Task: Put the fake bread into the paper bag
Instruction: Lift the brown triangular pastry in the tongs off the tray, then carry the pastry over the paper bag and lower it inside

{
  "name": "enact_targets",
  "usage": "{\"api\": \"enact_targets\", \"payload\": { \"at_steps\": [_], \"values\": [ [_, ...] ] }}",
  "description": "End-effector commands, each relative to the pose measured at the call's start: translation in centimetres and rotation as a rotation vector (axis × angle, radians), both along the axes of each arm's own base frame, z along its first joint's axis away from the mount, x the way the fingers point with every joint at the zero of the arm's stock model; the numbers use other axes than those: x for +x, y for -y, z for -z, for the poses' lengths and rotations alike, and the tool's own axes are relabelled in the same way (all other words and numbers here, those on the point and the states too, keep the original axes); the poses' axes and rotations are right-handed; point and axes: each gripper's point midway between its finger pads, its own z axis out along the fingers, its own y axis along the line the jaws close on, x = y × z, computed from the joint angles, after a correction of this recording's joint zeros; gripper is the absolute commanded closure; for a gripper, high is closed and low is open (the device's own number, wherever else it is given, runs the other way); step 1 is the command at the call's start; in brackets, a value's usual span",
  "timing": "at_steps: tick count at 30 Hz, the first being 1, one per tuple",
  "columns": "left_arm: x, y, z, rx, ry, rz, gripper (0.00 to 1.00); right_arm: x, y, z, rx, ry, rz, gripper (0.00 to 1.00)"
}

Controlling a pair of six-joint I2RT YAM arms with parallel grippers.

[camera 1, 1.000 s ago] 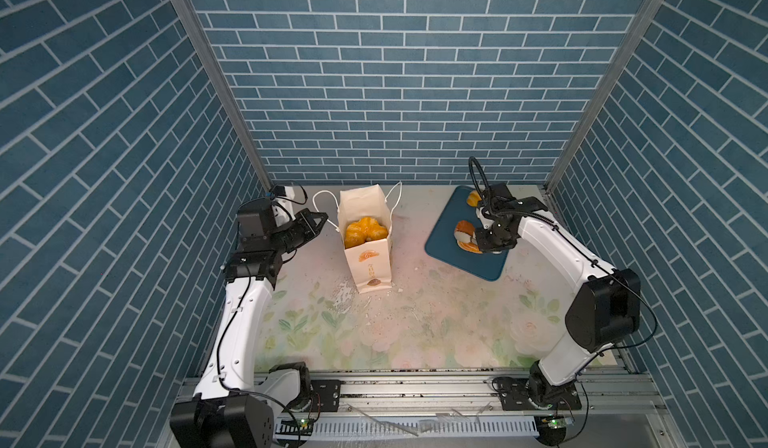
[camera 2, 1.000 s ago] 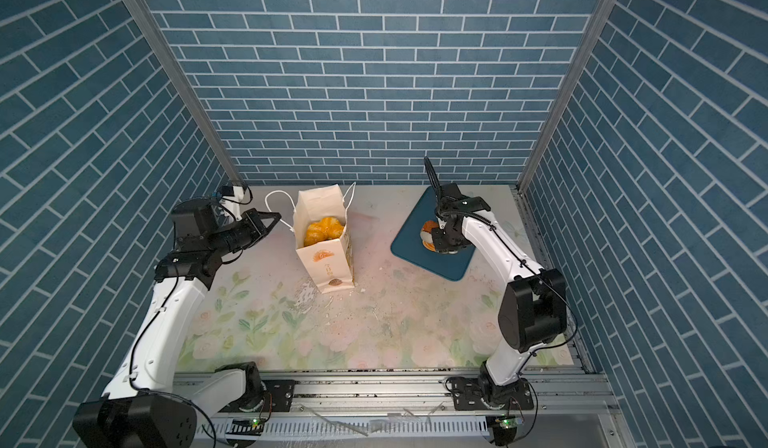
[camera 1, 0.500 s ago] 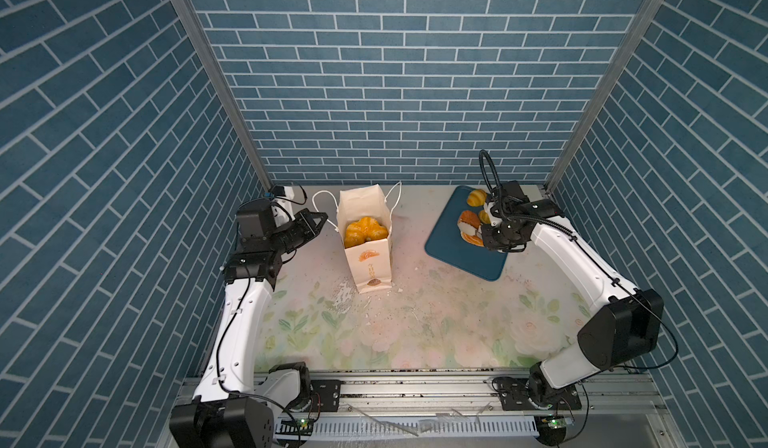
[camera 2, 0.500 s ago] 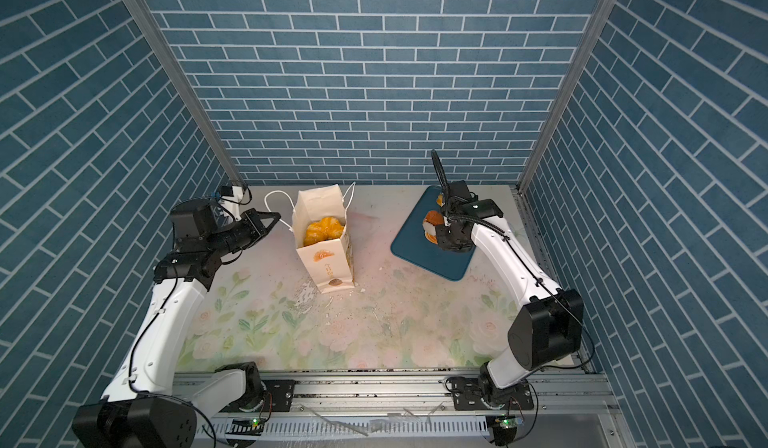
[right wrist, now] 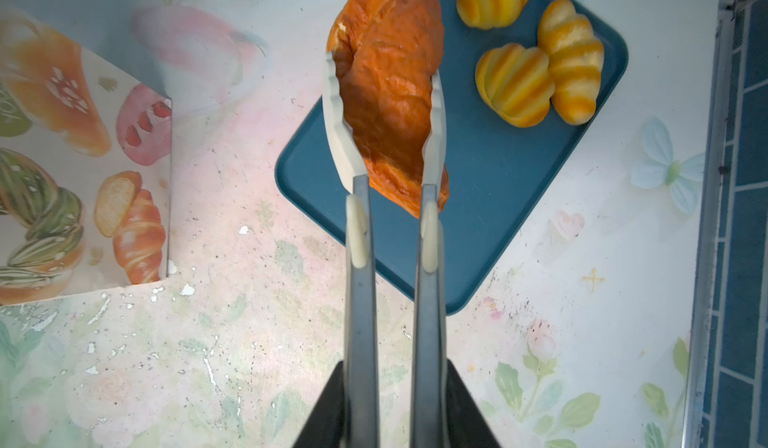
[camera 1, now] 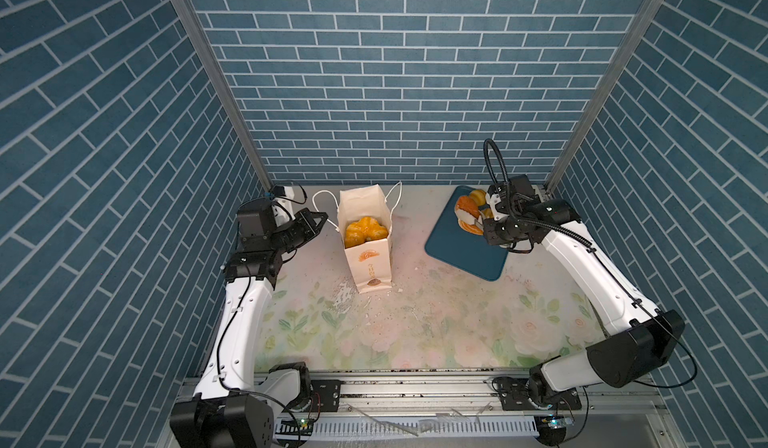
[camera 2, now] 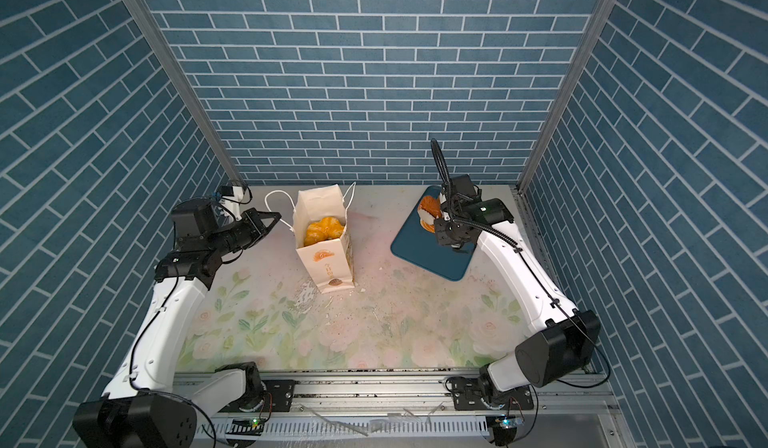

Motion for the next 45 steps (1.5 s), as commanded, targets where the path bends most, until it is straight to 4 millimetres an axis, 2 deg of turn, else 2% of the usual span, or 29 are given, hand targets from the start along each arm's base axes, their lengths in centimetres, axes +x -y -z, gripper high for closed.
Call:
{"api": "enact_targets", "payload": {
  "at_steps": [1, 11, 18, 24, 28, 33, 38, 45],
  "values": [
    [0.0, 0.1, 0.0, -0.003, 0.009, 0.008, 0.92, -0.2, -0.1, -4.5, 0.022, 0.118, 0.017, 0.76],
    [0.1, 0.2, 0.0, -0.007, 0.011, 0.015, 0.92, -0.2, -4.1, -13.5, 0.068, 0.340, -0.110, 0.78],
    [-0.1, 0.2, 0.0, -0.005, 0.013, 0.015, 0.92, -0.3, -9.9, -18.4, 0.107, 0.458, -0.282, 0.78],
    [-0.3, 0.2, 0.1, -0.005, 0.016, 0.012, 0.92, -1.5, -15.4, -20.9, 0.130, 0.534, -0.442, 0.78],
    [-0.5, 0.1, 0.4, -0.004, 0.012, 0.008, 0.92, -2.8, -18.8, -20.9, 0.120, 0.564, -0.545, 0.78],
    [-0.6, 0.2, 0.3, -0.003, 0.014, 0.012, 0.92, -4.3, -21.9, -19.2, 0.083, 0.548, -0.637, 0.78],
    [-0.7, 0.2, 0.2, 0.000, 0.017, 0.012, 0.92, -5.2, -23.4, -16.7, 0.070, 0.478, -0.676, 0.78],
    [-0.7, 0.2, 0.2, 0.001, 0.015, 0.014, 0.92, -6.1, -24.0, -13.8, 0.061, 0.398, -0.676, 0.78]
  ]
}}
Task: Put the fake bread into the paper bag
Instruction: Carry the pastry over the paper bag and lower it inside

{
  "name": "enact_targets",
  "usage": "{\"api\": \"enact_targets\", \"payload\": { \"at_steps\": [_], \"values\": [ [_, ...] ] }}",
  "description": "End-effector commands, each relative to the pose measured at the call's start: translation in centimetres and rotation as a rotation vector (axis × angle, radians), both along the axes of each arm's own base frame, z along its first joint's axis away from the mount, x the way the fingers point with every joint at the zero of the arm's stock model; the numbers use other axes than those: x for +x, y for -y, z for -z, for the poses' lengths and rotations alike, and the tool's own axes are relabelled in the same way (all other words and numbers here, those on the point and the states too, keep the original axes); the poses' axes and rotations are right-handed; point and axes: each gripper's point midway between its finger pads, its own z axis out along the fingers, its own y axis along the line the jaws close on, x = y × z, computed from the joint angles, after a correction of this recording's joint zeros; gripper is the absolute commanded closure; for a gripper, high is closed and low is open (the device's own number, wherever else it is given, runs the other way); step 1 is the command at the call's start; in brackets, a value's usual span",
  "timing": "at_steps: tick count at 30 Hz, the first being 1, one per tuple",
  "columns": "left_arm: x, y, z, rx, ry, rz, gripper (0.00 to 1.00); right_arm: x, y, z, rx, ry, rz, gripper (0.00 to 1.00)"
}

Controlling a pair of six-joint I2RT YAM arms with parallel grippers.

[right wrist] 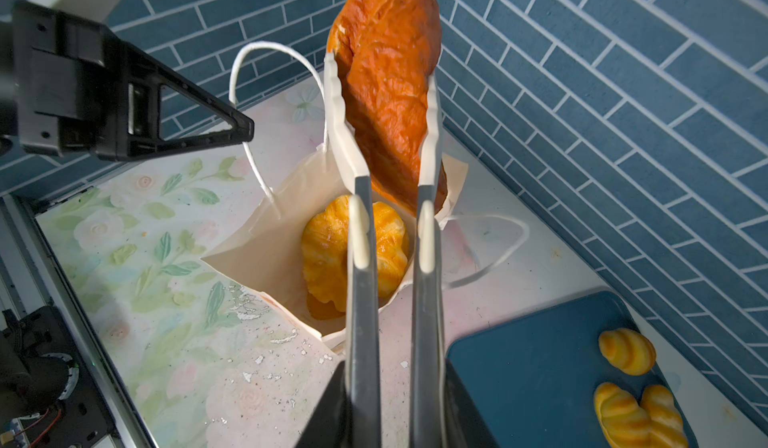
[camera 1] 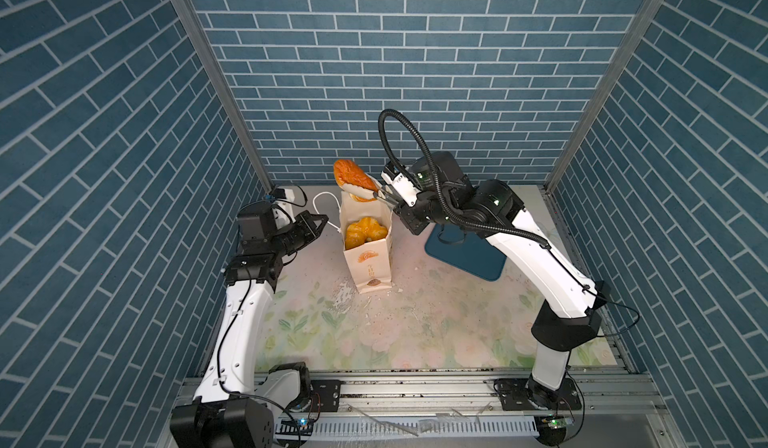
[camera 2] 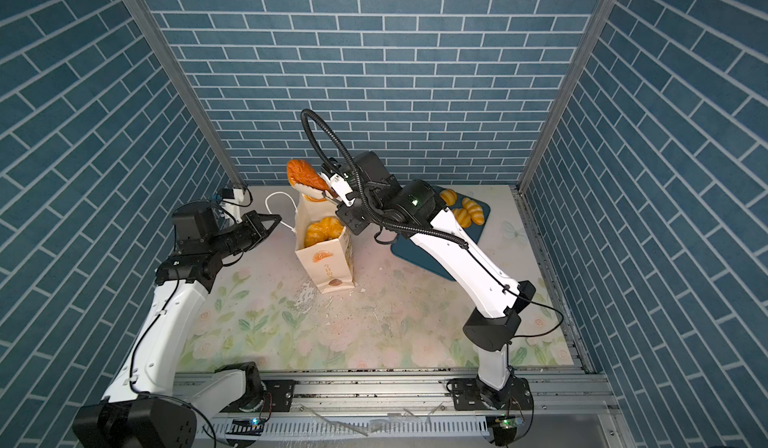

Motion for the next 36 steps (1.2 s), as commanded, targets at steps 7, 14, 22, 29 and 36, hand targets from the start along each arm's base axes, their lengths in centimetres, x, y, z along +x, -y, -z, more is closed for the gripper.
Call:
{"api": "enact_targets", "payload": {
  "at_steps": [7, 14, 22, 29, 36],
  "values": [
    [-0.3, 0.1, -0.2, 0.003, 0.014, 0.010, 0.92, -1.0, -0.1, 1.2, 0.028, -0.044, 0.011, 0.78],
    [-0.2, 0.1, -0.3, 0.005, 0.017, 0.010, 0.92, -1.3, 0.1, 2.5, 0.003, -0.066, 0.021, 0.77],
    [-0.2, 0.1, -0.3, 0.005, 0.014, 0.008, 0.92, -1.3, 0.6, 2.4, -0.004, -0.057, 0.035, 0.76],
    [-0.1, 0.1, -0.2, 0.005, 0.014, 0.008, 0.92, -1.3, 0.9, 2.1, 0.006, -0.048, 0.046, 0.76],
    [-0.1, 0.1, -0.2, 0.005, 0.012, 0.009, 0.92, -1.4, 1.0, 2.6, -0.001, -0.059, 0.052, 0.74]
  ]
}}
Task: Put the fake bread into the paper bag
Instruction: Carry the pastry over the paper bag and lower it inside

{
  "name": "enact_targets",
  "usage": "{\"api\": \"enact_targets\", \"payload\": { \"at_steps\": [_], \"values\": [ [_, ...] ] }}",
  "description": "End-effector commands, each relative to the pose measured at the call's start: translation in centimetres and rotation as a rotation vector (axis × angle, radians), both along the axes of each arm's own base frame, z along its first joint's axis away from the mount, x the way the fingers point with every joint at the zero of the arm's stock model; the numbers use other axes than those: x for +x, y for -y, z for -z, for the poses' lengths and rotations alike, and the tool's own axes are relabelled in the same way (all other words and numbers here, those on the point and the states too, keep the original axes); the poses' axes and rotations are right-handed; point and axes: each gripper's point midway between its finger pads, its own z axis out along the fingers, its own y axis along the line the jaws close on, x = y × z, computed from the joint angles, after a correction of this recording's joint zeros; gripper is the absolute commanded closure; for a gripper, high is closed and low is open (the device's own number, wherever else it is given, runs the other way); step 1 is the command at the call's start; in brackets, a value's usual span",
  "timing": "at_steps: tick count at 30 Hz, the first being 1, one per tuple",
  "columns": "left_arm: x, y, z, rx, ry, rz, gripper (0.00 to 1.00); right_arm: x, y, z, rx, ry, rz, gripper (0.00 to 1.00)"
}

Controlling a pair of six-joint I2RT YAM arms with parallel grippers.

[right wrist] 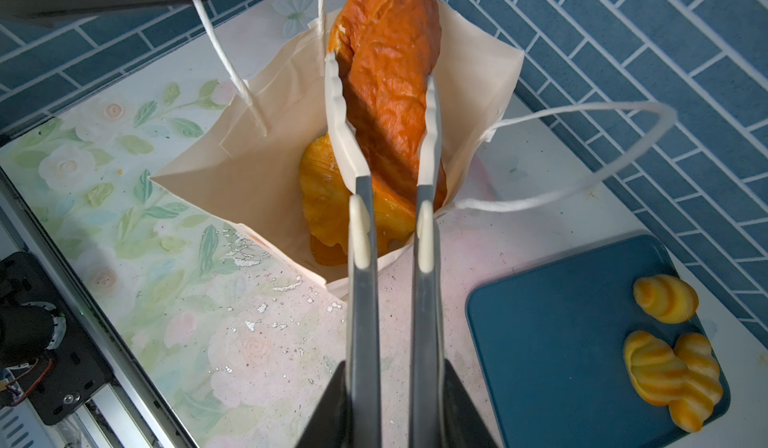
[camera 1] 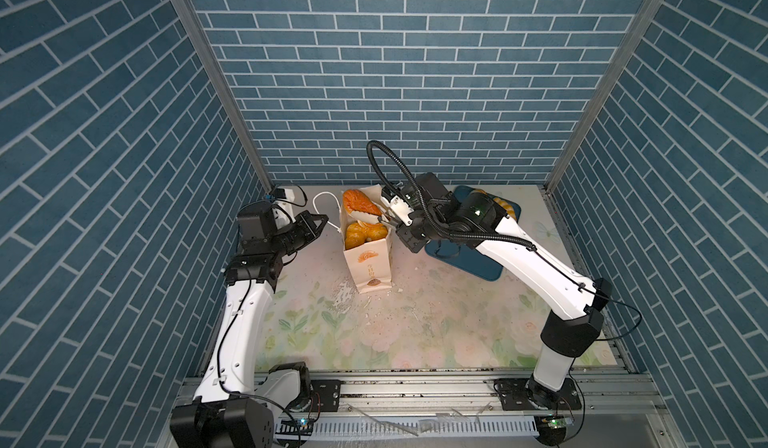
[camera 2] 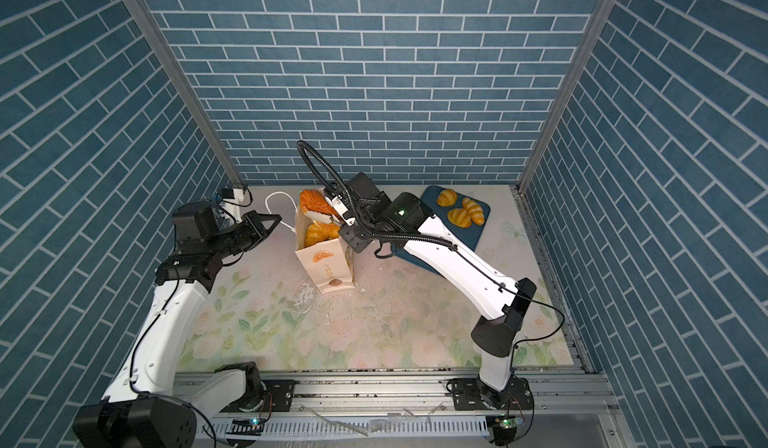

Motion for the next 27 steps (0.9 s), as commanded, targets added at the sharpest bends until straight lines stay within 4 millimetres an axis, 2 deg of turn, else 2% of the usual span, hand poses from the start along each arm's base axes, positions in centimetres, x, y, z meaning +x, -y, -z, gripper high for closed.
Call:
{"api": "enact_targets", "payload": {
  "at_steps": [1, 19, 27],
  "values": [
    [-0.04, 0.05, -0.14, 0.006, 0.011, 0.009, 0.92, -0.19, 0.34, -2.84, 0.084, 0.048, 0.026, 0.74],
    [-0.01, 0.08, -0.49, 0.005, 0.015, 0.011, 0.92, -0.21, -0.15, -2.38, 0.076, 0.035, 0.013, 0.65],
    [0.02, 0.07, -0.49, 0.006, 0.015, 0.011, 0.92, -0.19, -0.24, -3.33, 0.089, 0.056, 0.006, 0.58]
  ]
}}
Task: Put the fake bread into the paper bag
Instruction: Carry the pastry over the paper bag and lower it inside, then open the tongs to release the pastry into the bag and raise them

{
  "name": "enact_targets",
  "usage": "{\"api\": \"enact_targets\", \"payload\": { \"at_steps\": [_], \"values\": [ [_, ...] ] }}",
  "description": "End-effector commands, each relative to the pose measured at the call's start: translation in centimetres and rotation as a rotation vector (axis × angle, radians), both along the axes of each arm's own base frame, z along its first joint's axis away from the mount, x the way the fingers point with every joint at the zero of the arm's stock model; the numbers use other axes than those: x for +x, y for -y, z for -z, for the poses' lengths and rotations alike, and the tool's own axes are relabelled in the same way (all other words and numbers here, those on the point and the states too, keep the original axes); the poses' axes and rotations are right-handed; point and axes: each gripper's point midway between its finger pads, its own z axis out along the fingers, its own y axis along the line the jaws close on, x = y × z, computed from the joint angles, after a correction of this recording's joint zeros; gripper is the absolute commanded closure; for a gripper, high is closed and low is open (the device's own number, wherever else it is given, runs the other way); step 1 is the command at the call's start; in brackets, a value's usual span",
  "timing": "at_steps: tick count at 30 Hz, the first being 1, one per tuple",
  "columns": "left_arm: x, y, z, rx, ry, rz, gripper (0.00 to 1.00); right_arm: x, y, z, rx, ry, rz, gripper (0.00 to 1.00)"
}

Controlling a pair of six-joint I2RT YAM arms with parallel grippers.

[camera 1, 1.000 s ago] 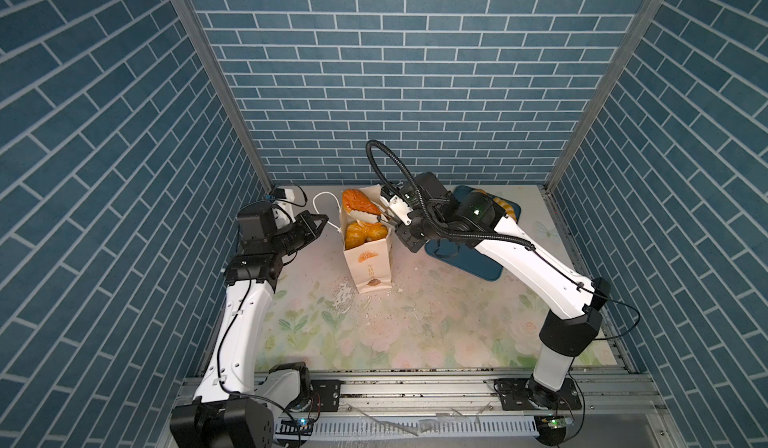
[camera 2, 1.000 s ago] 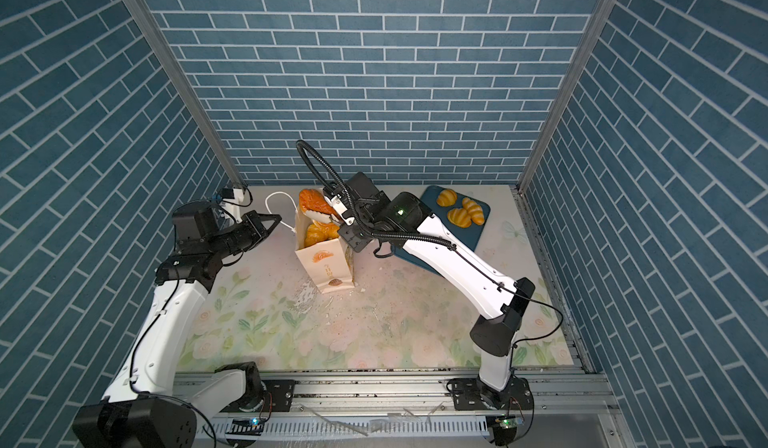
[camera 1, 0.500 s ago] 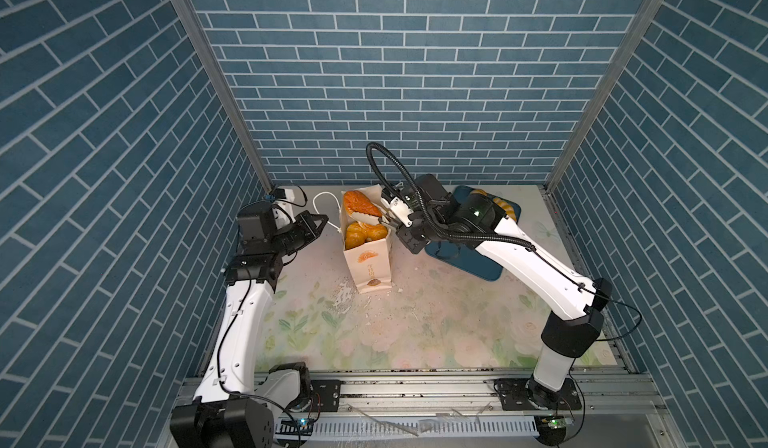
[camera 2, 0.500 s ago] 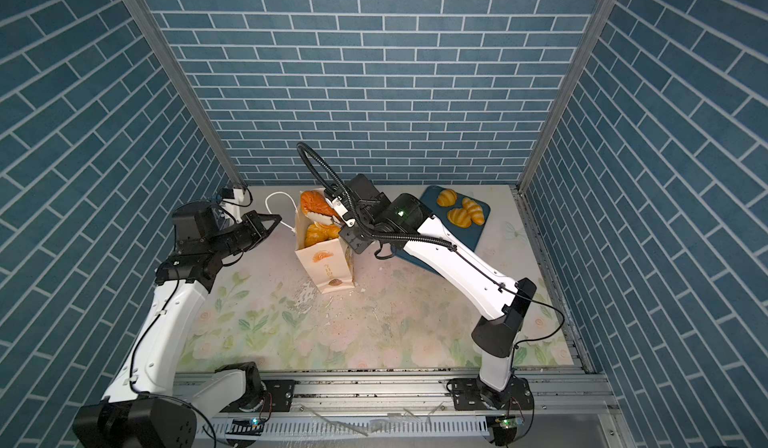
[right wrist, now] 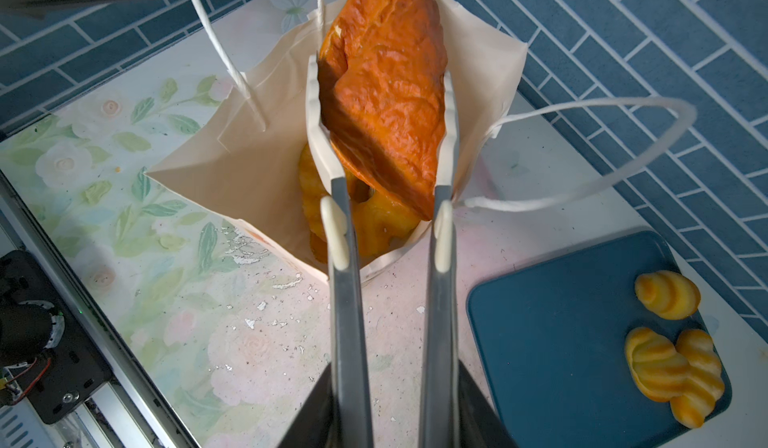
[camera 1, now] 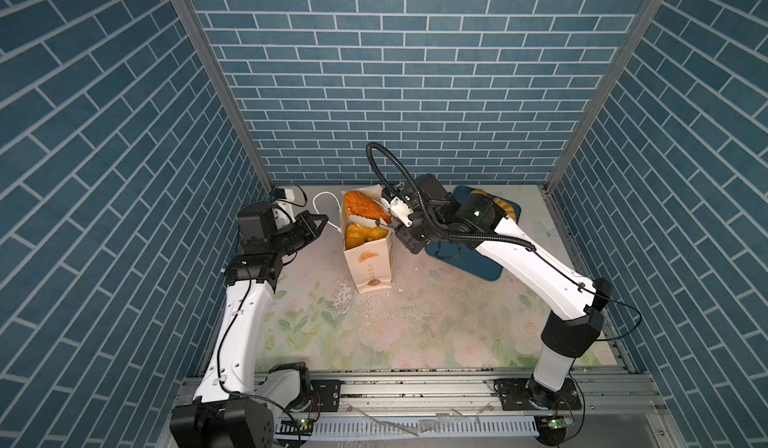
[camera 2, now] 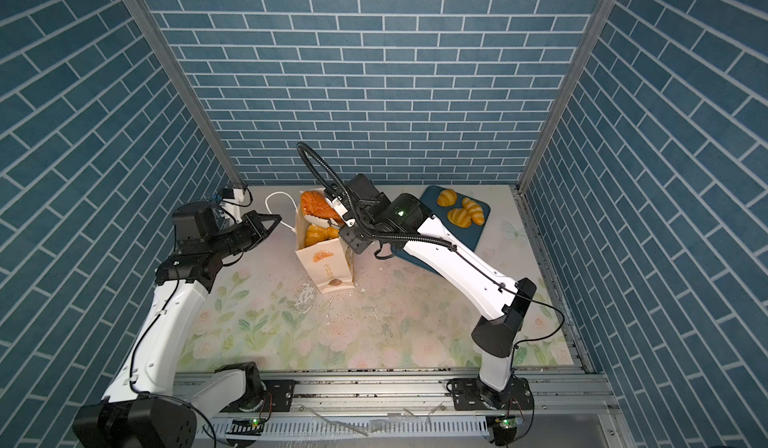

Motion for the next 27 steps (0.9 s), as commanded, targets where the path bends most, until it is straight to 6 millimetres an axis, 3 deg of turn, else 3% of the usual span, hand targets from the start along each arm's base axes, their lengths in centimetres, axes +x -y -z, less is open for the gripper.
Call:
{"api": "enact_targets", "payload": {
  "at_steps": [1, 18, 27],
  "values": [
    [0.1, 0.1, -0.4, 0.005, 0.012, 0.011, 0.92, -0.1, -0.3, -3.7, 0.098, 0.061, 0.004, 0.58],
    [0.5, 0.0, -0.3, 0.005, 0.006, 0.011, 0.92, 0.1, -0.7, -4.3, 0.075, 0.092, -0.036, 0.48],
    [0.8, 0.0, -0.6, 0.006, 0.010, 0.011, 0.92, 1.1, 0.4, -8.6, 0.126, 0.223, -0.002, 0.49]
  ]
}}
